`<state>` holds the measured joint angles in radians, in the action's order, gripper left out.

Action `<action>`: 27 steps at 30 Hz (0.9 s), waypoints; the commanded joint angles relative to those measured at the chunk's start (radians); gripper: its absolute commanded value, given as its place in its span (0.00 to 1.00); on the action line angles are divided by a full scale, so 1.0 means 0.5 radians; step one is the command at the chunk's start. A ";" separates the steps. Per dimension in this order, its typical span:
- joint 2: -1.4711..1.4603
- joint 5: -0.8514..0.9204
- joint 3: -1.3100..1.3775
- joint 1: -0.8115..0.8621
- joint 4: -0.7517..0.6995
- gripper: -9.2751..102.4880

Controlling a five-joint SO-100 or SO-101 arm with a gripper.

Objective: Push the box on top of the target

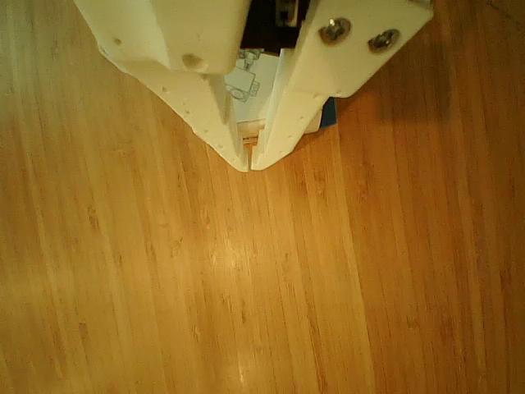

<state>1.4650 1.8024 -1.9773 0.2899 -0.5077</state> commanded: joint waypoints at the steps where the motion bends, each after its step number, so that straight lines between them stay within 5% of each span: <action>1: 0.046 0.009 0.009 0.003 -0.018 0.08; 27: 0.199 -0.227 0.252 -0.064 -0.110 0.08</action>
<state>1.4941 1.7135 -1.9113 0.2715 -0.5430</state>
